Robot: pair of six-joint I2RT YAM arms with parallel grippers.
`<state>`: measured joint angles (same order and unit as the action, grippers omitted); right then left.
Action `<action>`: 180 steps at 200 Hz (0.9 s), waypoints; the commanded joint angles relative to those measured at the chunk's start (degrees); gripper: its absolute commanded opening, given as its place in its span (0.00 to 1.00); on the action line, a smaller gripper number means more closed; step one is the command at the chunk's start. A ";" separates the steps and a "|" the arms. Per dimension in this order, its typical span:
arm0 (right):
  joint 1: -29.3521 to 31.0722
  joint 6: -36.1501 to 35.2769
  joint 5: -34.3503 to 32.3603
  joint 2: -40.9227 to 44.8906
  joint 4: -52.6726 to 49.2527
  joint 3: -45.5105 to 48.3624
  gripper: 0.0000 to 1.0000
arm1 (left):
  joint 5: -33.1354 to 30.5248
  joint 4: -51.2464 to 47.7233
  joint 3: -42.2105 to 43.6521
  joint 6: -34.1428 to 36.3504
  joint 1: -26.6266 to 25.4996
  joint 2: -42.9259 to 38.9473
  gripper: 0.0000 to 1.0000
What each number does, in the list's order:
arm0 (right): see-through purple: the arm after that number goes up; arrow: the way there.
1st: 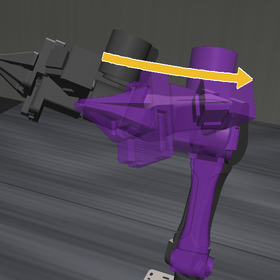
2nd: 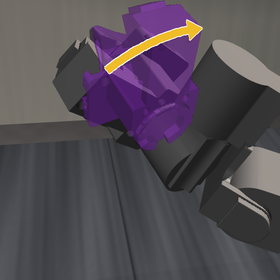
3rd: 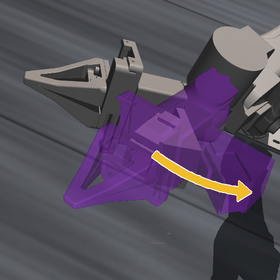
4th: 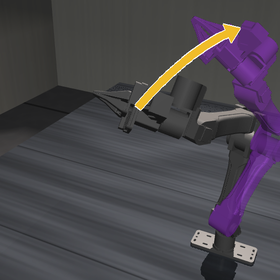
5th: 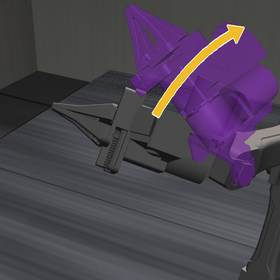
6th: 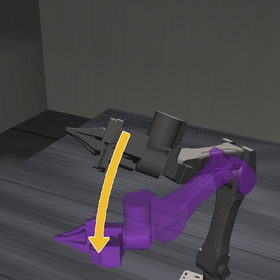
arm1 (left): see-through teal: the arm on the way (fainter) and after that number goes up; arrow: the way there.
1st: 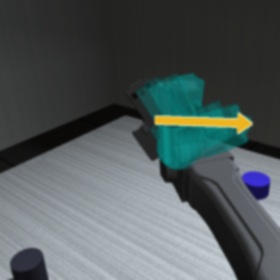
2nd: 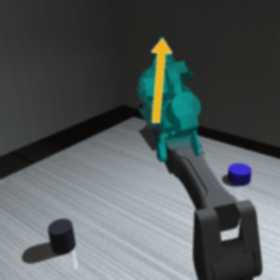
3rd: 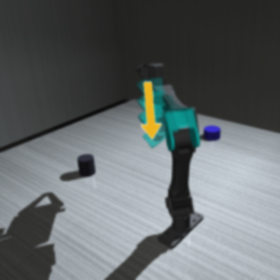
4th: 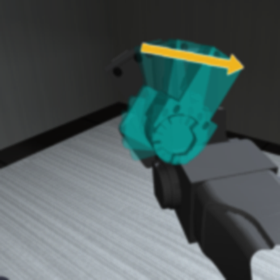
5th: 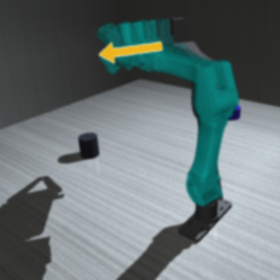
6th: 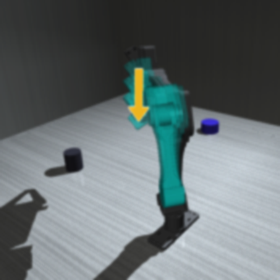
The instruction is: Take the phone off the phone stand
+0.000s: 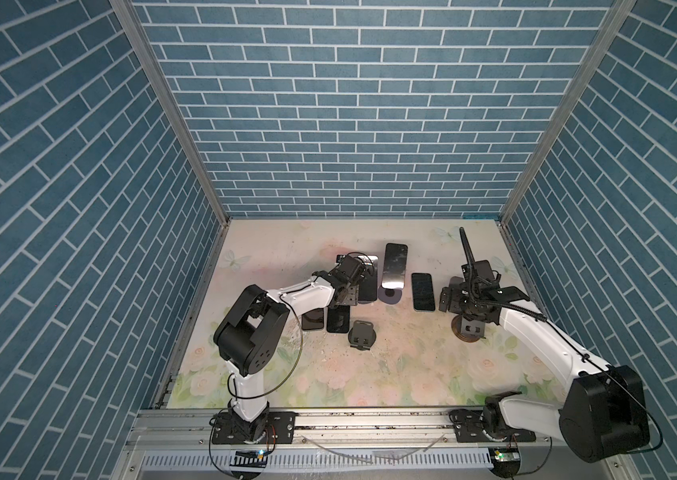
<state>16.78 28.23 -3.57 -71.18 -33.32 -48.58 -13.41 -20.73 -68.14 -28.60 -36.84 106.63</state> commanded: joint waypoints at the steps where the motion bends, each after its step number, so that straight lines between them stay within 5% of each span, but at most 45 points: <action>1: 0.19 1.04 0.62 1.13 -1.48 -0.22 0.99 | 0.10 -0.27 -1.80 0.90 0.63 1.19 0.69; 180: 0.19 2.09 0.66 4.91 -3.44 0.51 0.99 | 0.98 -2.65 -2.63 0.65 1.50 3.59 0.78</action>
<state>16.78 28.69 -3.14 -67.18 -35.24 -48.51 -12.32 -22.06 -69.43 -28.47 -35.86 109.54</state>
